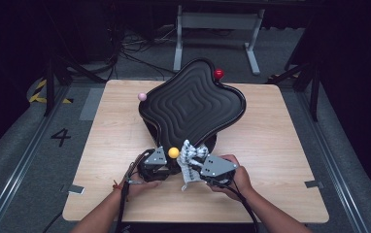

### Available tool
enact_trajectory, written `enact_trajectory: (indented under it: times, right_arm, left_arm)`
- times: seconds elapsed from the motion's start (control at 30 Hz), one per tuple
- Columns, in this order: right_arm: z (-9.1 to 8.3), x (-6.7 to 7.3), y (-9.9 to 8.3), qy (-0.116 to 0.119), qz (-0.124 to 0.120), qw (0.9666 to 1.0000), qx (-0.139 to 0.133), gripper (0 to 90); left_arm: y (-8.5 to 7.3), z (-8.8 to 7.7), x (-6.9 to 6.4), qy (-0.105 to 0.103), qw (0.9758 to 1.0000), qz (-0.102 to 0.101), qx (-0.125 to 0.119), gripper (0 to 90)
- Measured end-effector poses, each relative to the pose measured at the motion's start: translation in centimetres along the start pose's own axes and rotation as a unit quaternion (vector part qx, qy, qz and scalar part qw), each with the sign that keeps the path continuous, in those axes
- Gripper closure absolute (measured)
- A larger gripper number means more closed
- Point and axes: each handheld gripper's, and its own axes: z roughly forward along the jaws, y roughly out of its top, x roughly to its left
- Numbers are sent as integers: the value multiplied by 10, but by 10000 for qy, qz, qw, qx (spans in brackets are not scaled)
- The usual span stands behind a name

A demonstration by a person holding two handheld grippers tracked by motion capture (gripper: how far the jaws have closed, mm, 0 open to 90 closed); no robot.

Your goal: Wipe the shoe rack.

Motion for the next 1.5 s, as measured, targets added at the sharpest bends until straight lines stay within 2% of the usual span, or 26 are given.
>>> enact_trajectory:
  times: [0.17, 0.27, 0.37, 0.57, 0.73, 0.83, 0.97, 1.1, 1.23, 1.37, 1.5]
  right_arm:
    - [-8, -11, -5, -199, 120, 9997, -13, 789]
    - [-16, -22, -9, -404, 314, 9987, -52, 788]
    - [-25, -36, -14, -688, 558, 9960, -117, 787]
    - [-39, -60, -24, -1186, 897, 9887, -193, 787]
    - [-48, -75, -27, -1461, 1016, 9838, -212, 787]
    - [-53, -81, -31, -1641, 1127, 9797, -235, 786]
    - [-62, -93, -34, -1864, 1287, 9735, -310, 786]
    - [-72, -108, -36, -2166, 1375, 9659, -354, 786]
    - [-78, -122, -37, -2346, 1464, 9603, -377, 786]
    - [-77, -129, -35, -2376, 1482, 9594, -326, 786]
    - [-73, -124, -32, -2280, 1368, 9636, -296, 785]
  left_arm:
    - [0, 0, 0, -26, 10000, 1, -7, 735]
    - [0, 1, 0, -60, 10000, -16, -23, 735]
    - [1, 1, 0, -83, 10000, 32, -9, 735]
    - [2, 1, -1, -130, 9999, 76, 28, 736]
    - [2, 2, -1, -177, 9998, 82, 18, 736]
    - [2, 2, -1, -208, 9998, 65, 25, 736]
    - [2, 2, -1, -223, 9997, 69, 20, 737]
    - [2, 2, -1, -229, 9997, 61, 17, 737]
    - [2, 3, -1, -242, 9997, 51, -2, 737]
    - [2, 3, 0, -250, 9997, 55, -7, 737]
    - [2, 3, 0, -251, 9997, 55, -7, 737]
